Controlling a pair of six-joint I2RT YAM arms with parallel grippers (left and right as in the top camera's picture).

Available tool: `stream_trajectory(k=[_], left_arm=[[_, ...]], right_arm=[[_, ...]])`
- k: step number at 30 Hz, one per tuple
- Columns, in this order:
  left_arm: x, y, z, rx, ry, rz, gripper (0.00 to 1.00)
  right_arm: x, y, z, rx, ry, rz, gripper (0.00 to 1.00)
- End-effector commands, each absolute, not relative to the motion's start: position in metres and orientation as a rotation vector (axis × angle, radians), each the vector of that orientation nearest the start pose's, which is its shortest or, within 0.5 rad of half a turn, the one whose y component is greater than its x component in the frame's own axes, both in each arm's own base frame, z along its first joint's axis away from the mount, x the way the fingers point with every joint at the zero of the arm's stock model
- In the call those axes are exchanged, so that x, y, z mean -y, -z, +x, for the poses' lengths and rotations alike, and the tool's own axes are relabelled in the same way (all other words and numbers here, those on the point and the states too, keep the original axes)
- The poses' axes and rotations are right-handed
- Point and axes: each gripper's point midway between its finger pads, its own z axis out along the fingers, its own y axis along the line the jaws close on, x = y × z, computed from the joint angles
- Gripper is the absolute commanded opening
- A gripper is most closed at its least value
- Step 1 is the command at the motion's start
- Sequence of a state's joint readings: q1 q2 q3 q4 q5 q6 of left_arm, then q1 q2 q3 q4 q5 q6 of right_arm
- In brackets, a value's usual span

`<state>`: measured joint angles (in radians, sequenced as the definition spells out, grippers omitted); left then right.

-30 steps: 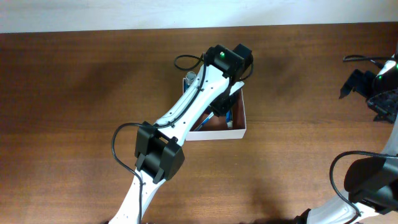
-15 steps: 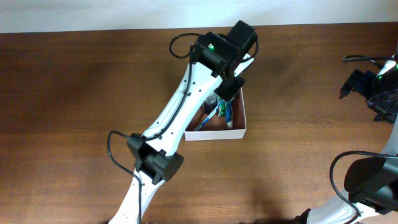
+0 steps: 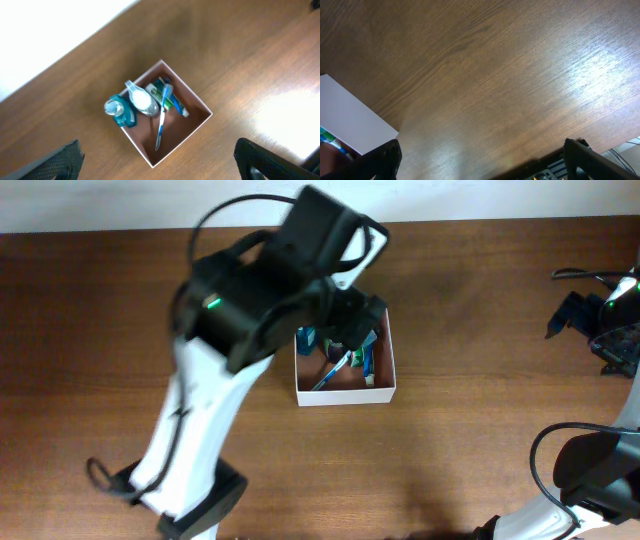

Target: Pack container

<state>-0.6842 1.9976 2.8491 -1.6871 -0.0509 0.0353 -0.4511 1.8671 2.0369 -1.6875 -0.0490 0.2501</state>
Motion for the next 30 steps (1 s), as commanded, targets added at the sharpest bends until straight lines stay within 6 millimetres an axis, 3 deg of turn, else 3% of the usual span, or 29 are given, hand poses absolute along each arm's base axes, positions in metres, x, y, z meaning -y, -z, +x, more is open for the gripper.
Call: stream_trajectory(k=[1,6,10,23,30], left_arm=[[0.235,-0.410,0.318,-2.264,0.212,0.738,0.99],[0.215,-0.410,0.304,-2.296,0.168,0.710,0.99],[0.182,-0.404,0.296,-2.359,0.049,0.548,0.99],[0.110,-0.391,0.210,-2.444,0.152,0.190,0.99],[0.092,-0.395,0.188,-2.407,0.187,0.167,0.99]], right_arm=[[0.142,-0.225,0.309,-2.891,-0.056,1.045,0.99],[0.142,-0.225,0.309,-2.891,-0.056,1.045,0.99],[0.142,-0.225,0.309,-2.891,-0.056,1.045,0.99],[0.142,-0.225,0.309,-2.891,-0.056,1.045,0.99],[0.142,-0.225,0.309,-2.891,-0.056,1.045,0.99]])
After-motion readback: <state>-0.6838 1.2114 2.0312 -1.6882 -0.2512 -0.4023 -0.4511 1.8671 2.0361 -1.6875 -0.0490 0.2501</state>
